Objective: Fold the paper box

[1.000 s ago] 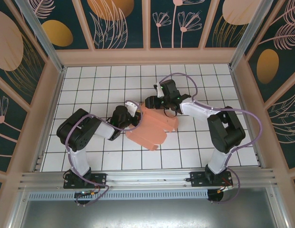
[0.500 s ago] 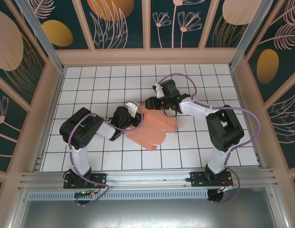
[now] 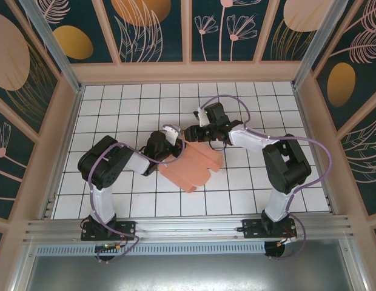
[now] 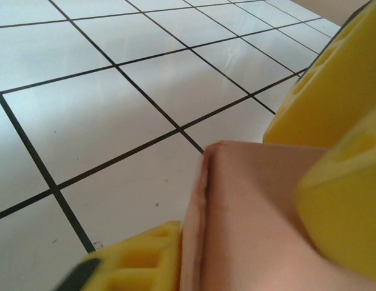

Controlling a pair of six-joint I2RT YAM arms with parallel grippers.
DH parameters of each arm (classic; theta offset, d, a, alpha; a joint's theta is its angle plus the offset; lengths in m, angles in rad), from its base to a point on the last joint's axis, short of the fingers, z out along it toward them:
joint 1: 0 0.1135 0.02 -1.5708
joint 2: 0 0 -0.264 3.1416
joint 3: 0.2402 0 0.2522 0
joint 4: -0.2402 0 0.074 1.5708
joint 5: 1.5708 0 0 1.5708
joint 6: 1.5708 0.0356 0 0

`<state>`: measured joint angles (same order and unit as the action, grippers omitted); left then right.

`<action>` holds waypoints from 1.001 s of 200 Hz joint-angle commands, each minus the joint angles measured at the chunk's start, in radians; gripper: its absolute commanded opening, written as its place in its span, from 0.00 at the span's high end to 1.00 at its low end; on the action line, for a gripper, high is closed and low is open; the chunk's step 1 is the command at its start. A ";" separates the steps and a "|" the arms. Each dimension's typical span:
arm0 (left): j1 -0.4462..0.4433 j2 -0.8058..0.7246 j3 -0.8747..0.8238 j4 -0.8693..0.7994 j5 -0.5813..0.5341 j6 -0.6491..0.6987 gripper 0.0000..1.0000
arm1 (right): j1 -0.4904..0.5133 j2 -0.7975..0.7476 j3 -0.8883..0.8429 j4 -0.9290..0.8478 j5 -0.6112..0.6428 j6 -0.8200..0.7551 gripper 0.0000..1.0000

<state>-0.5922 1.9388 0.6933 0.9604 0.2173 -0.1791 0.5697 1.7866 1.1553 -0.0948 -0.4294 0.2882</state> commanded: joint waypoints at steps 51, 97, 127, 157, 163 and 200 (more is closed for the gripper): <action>-0.005 0.006 -0.033 0.025 -0.001 -0.028 0.80 | -0.005 -0.073 -0.078 0.015 0.004 0.043 0.48; -0.013 0.026 -0.041 0.026 -0.009 -0.023 0.78 | -0.007 -0.056 -0.091 0.023 0.008 0.039 0.48; -0.022 0.045 -0.040 0.026 -0.010 -0.025 0.75 | -0.007 -0.053 -0.101 0.030 0.016 0.043 0.48; -0.028 0.068 -0.020 0.010 -0.034 -0.031 0.78 | -0.007 -0.054 -0.107 0.039 0.006 0.053 0.49; -0.028 0.071 -0.015 0.009 -0.036 -0.032 0.80 | -0.007 -0.057 -0.108 0.038 0.006 0.052 0.48; -0.031 0.069 -0.001 0.011 -0.030 -0.045 1.00 | -0.007 -0.077 -0.111 0.035 0.015 0.049 0.48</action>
<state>-0.6167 1.9976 0.6712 0.9752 0.1829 -0.2039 0.5690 1.7370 1.0702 -0.0231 -0.4366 0.3321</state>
